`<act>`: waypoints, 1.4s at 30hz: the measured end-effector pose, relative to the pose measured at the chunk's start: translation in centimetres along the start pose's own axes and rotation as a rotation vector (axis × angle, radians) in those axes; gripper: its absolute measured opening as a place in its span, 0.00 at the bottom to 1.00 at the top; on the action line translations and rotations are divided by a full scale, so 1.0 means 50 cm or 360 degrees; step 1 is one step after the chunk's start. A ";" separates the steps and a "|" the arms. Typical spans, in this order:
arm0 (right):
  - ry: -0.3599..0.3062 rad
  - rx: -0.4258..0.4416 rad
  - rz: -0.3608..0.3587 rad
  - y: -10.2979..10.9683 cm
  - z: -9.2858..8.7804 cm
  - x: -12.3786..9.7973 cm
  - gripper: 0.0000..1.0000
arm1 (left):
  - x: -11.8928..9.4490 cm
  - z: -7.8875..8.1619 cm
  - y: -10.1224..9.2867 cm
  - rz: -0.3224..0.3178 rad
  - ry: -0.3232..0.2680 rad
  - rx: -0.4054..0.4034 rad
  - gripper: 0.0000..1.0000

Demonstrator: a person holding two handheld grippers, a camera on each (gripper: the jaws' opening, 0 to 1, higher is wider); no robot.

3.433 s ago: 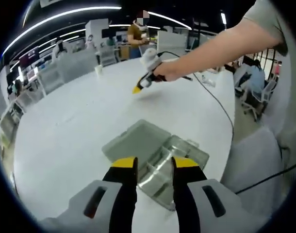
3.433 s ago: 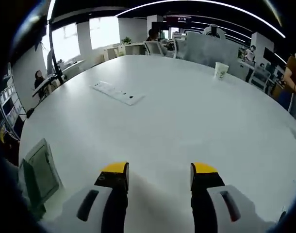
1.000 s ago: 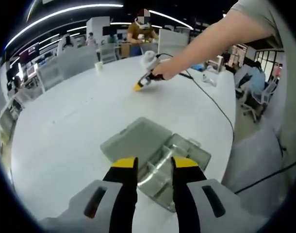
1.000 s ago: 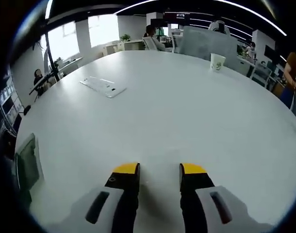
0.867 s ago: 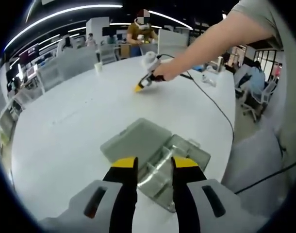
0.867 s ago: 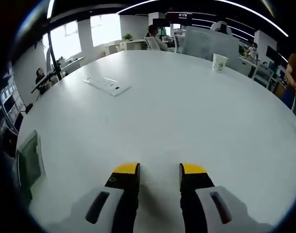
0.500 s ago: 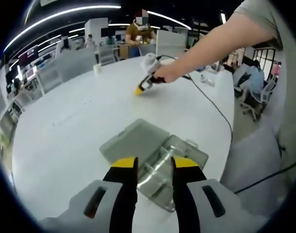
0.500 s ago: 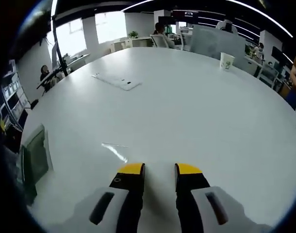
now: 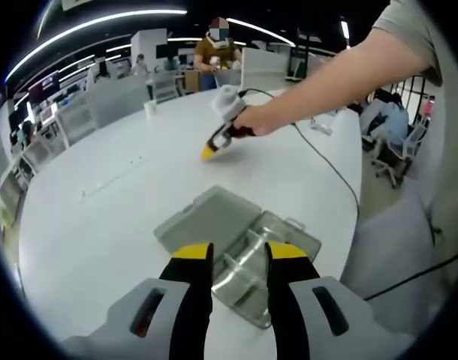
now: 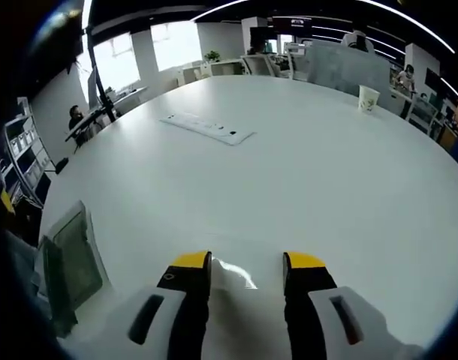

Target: Insert the divider into the dual guide fixture by aligning both edges with the guide slots and pushing it downward to the bottom, including one-sided entry, uneven engagement, binding, and posture correction.

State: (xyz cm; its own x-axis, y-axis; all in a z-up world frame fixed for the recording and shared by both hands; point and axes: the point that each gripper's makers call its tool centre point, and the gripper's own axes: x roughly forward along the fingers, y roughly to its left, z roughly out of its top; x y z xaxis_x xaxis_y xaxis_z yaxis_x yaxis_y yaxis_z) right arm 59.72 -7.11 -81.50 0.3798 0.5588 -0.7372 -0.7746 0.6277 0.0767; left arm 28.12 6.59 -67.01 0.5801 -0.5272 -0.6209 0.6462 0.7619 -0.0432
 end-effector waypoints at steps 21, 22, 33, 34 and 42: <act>0.0194 -0.0074 -0.0133 0.035 -0.006 0.005 0.33 | -0.010 -0.009 -0.002 0.0019 -0.0009 -0.0025 0.26; 0.0201 -0.0075 -0.0130 0.040 -0.006 0.001 0.32 | -0.010 -0.009 -0.002 0.0019 -0.0009 -0.0025 0.25; 0.0314 -0.0113 -0.0126 0.049 -0.017 -0.004 0.28 | -0.014 -0.006 0.000 0.0029 -0.0018 -0.0029 0.25; 0.0329 -0.0120 -0.0122 0.050 -0.020 -0.007 0.28 | -0.014 -0.005 -0.001 0.0029 -0.0020 -0.0029 0.25; 0.0432 -0.0125 -0.0105 0.047 -0.038 -0.017 0.28 | -0.013 0.002 -0.004 0.0028 -0.0032 -0.0025 0.25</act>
State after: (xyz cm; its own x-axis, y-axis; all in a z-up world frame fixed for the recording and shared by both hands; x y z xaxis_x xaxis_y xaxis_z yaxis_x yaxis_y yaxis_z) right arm 56.61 -7.13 -81.95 0.2895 0.3463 -0.8923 -0.7936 0.6080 -0.0215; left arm 27.63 6.75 -66.52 0.6012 -0.5209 -0.6059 0.6282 0.7768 -0.0445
